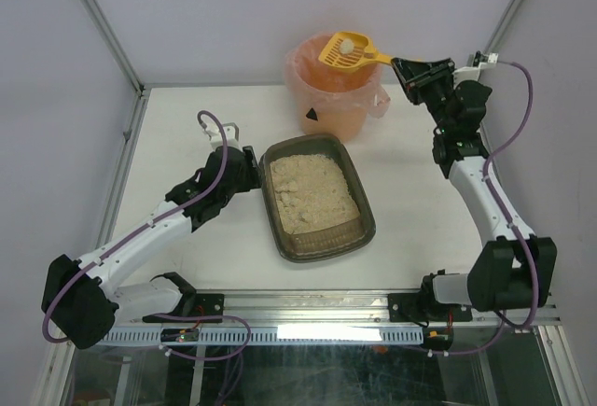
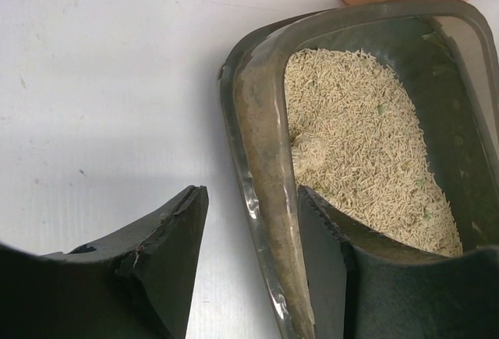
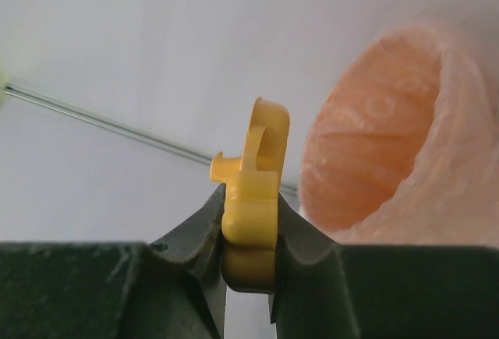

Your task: Clean the litter box

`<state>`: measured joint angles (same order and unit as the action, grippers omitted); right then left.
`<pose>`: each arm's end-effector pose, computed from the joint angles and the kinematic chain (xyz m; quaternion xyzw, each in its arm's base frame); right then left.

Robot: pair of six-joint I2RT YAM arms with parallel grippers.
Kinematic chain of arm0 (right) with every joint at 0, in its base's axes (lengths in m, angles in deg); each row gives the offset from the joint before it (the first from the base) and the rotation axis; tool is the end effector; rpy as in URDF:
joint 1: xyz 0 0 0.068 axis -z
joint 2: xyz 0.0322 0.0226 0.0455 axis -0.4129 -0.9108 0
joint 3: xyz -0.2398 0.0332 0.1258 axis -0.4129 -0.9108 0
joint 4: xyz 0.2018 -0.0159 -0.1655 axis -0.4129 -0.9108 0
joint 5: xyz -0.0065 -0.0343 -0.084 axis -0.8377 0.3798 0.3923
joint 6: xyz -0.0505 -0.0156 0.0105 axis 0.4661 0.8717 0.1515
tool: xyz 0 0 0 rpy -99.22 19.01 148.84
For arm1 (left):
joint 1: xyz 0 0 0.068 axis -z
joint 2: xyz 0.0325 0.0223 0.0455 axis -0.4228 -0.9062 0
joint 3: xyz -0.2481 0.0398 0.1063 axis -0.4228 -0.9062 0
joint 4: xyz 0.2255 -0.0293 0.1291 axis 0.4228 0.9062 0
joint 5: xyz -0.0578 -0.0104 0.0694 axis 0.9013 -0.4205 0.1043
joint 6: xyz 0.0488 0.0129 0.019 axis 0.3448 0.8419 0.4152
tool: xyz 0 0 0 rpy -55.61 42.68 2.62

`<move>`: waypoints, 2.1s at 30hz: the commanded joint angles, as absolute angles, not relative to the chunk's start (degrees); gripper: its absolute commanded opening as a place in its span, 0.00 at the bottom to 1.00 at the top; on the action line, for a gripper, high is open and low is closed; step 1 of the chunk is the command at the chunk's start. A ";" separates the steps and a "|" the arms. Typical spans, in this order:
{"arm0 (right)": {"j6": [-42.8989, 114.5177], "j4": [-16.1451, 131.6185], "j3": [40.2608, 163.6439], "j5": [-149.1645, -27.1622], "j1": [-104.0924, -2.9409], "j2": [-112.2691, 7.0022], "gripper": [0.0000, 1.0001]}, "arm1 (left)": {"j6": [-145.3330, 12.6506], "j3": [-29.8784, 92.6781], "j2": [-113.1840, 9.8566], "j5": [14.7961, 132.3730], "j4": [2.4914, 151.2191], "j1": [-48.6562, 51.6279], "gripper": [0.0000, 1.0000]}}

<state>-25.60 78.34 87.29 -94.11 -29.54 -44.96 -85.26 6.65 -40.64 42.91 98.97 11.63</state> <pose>0.3025 0.0357 0.3867 0.2663 0.6042 0.5088 0.5524 0.2032 -0.1342 0.2731 -0.0396 0.8812 -0.0972 0.4610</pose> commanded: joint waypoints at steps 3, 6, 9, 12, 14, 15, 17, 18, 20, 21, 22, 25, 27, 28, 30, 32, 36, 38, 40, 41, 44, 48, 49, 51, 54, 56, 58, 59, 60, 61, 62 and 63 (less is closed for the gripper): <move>-3.34 87.51 96.73 -101.57 -28.18 -54.45 0.00 | -85.48 5.95 -38.57 43.51 97.42 11.16 0.52; 5.95 92.00 98.68 -105.55 -28.17 -58.10 0.00 | -85.41 5.84 -38.56 43.85 97.50 11.15 0.52; 14.71 92.11 102.51 -111.62 -28.01 -61.75 0.00 | -84.99 5.99 -38.57 44.56 97.51 11.15 0.52; 24.28 88.47 107.46 -118.72 -28.16 -64.23 0.00 | -84.01 5.99 -38.79 45.77 97.46 11.19 0.53; 29.74 83.88 110.24 -120.31 -28.20 -65.02 0.00 | -83.65 5.94 -38.90 46.27 97.51 11.17 0.53; 31.96 81.65 111.48 -120.56 -28.23 -65.21 0.00 | -83.49 5.99 -38.99 46.44 97.50 11.16 0.53; 35.10 78.24 113.23 -120.21 -28.23 -65.41 0.00 | -83.34 5.87 -39.01 46.60 97.51 11.18 0.54; 36.55 77.08 113.75 -120.09 -28.29 -65.42 0.00 | -83.33 5.84 -39.01 46.60 97.50 11.20 0.54; 39.32 73.91 115.12 -119.51 -28.40 -65.22 0.00 | -83.32 5.90 -39.14 46.62 97.50 11.18 0.54; 40.53 73.07 115.47 -119.01 -28.54 -64.93 0.00 | -83.31 5.90 -39.29 46.61 97.50 11.16 0.54; 41.30 72.82 115.52 -118.23 -28.69 -64.59 0.00 | -83.39 6.02 -39.46 46.60 97.50 11.12 0.54; 40.72 72.76 115.69 -114.36 -28.95 -63.56 0.00 | -83.54 6.21 -40.07 46.93 97.50 11.15 0.54; 37.34 73.56 115.21 -110.54 -29.04 -62.15 0.00 | -83.68 6.42 -40.45 47.04 97.51 11.20 0.54; 33.99 74.49 114.69 -108.14 -29.08 -61.13 0.00 | -83.86 6.57 -40.64 47.04 97.43 11.15 0.54; 28.13 76.61 112.55 -103.01 -29.07 -58.48 0.00 | -84.30 6.78 -40.93 46.88 97.35 11.19 0.54; 22.97 77.35 111.27 -99.44 -29.09 -55.21 0.00 | -84.53 6.94 -41.19 46.95 97.04 11.20 0.54; 15.75 75.10 109.97 -96.91 -29.06 -49.70 0.00 | -84.97 7.26 -41.08 46.95 96.20 11.20 0.54; 13.33 73.38 108.59 -97.30 -29.09 -46.74 0.00 | -85.14 7.23 -40.96 47.11 95.56 11.14 0.54; 12.56 70.27 106.89 -97.56 -29.73 -43.48 0.00 | -85.11 7.17 -40.84 47.44 95.07 11.19 0.54; 12.56 67.91 105.92 -97.56 -30.40 -41.81 0.00 | -85.09 7.12 -40.73 47.60 94.78 11.12 0.54; 15.65 60.97 103.01 -95.97 -33.83 -36.66 0.00 | -85.02 6.63 -40.52 48.40 93.92 11.17 0.54; 21.87 48.93 101.00 -90.19 -41.35 -31.15 0.00 | -84.86 5.57 -40.41 49.97 92.21 11.12 0.54; 23.17 46.09 100.88 -89.46 -42.91 -30.29 0.00 | -84.83 5.36 -40.42 50.47 91.93 11.15 0.54; 25.23 39.23 101.54 -88.21 -45.67 -29.66 0.00 | -84.81 5.15 -40.63 51.02 91.40 11.12 0.53; 27.89 30.45 101.85 -85.66 -50.30 -29.55 0.00 | -84.82 5.27 -41.05 51.56 91.34 11.13 0.53; 28.66 26.42 100.93 -81.92 -53.96 -29.08 0.00 | -84.82 5.40 -41.24 51.91 91.22 11.15 0.53; 29.03 23.19 100.35 -78.31 -57.34 -29.31 0.00 | -84.77 5.46 -41.29 52.16 91.25 11.14 0.53; 29.20 21.22 100.49 -76.64 -58.96 -29.91 0.00 | -84.71 5.45 -41.36 52.24 91.26 11.19 0.53; 29.31 19.36 100.71 -75.10 -60.51 -30.78 0.00 | -84.65 5.40 -41.38 52.37 91.29 11.15 0.53; 29.37 17.44 101.03 -73.47 -62.14 -31.77 0.00 | -84.61 5.41 -41.43 52.52 91.30 11.13 0.53; 29.41 15.80 101.41 -71.34 -63.88 -33.01 0.00 | -84.56 5.45 -41.51 52.60 91.26 11.14 0.53; 29.38 14.31 101.66 -68.42 -65.98 -34.17 0.00 | -84.56 5.46 -41.62 52.71 91.28 11.17 0.53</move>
<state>27.31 22.56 99.92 -79.00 -60.73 -31.32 -84.80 5.18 -41.53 50.93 94.42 11.63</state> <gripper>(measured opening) 0.226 0.533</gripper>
